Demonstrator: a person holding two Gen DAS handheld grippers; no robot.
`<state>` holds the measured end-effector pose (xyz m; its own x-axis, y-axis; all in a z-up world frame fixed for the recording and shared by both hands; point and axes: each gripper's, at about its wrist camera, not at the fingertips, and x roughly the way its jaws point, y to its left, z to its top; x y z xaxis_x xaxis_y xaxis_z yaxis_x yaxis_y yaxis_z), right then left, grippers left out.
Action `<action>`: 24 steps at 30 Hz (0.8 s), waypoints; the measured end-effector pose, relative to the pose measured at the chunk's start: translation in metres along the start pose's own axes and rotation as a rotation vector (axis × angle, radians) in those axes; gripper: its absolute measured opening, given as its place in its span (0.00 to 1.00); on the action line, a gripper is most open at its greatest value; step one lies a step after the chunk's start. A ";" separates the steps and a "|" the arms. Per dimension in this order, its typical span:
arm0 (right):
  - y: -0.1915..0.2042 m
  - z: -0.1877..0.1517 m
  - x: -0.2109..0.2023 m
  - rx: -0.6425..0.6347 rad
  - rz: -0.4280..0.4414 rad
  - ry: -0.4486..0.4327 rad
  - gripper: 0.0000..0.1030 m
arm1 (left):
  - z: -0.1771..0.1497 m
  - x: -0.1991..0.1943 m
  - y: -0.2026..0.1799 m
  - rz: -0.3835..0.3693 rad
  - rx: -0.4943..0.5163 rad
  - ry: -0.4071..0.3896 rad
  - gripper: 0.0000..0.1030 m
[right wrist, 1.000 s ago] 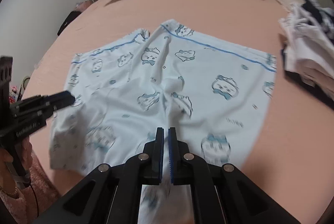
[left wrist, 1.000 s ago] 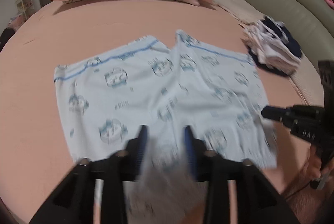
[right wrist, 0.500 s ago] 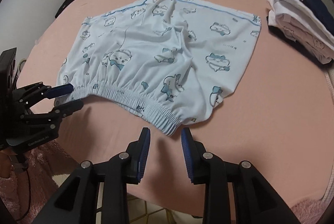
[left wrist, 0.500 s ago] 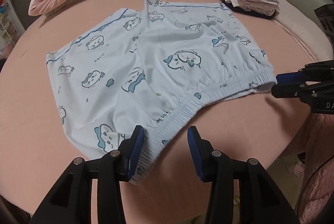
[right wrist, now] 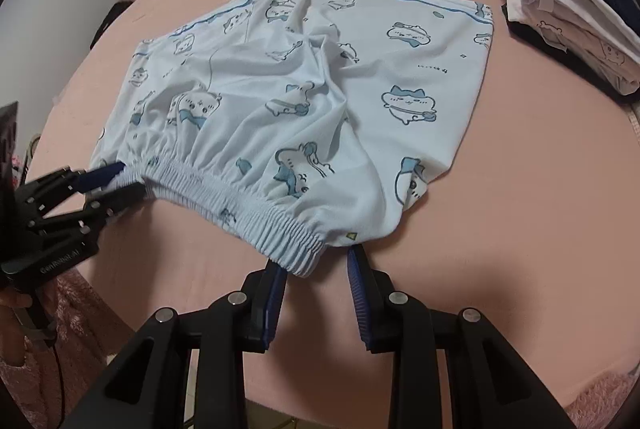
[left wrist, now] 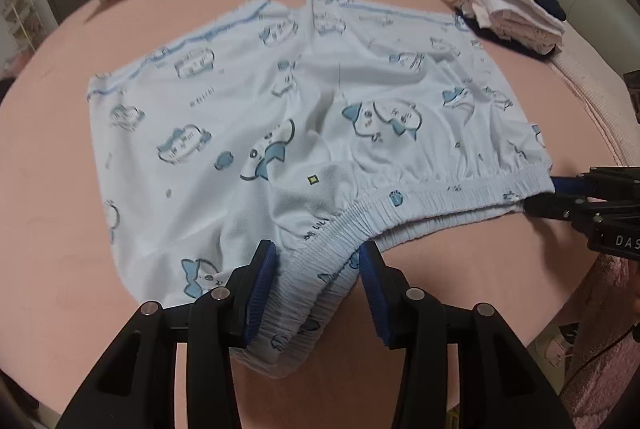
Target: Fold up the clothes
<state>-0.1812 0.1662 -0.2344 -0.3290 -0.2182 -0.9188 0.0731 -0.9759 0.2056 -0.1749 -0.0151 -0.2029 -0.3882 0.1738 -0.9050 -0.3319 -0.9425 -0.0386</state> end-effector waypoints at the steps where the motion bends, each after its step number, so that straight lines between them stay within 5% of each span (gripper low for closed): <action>1: -0.001 0.000 0.000 0.001 -0.001 -0.004 0.29 | 0.000 -0.002 0.001 -0.010 -0.014 -0.003 0.39; 4: 0.000 -0.002 -0.003 -0.006 -0.006 -0.003 0.29 | -0.003 -0.017 0.008 -0.045 -0.053 -0.030 0.39; 7: -0.001 -0.008 -0.020 -0.008 0.083 -0.018 0.29 | -0.011 -0.044 0.018 -0.088 -0.105 -0.080 0.39; 10: -0.012 -0.009 -0.037 0.077 0.170 -0.070 0.29 | -0.022 -0.061 0.044 -0.116 -0.270 -0.126 0.39; 14: -0.044 -0.008 -0.026 0.314 0.285 -0.058 0.29 | -0.057 -0.049 0.093 -0.235 -0.642 -0.067 0.38; 24: -0.070 -0.011 -0.004 0.566 0.430 -0.025 0.29 | -0.081 -0.036 0.104 -0.424 -0.890 -0.078 0.38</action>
<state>-0.1748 0.2358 -0.2486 -0.4031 -0.5772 -0.7101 -0.2970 -0.6515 0.6981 -0.1258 -0.1427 -0.2088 -0.4531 0.5346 -0.7134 0.2985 -0.6631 -0.6864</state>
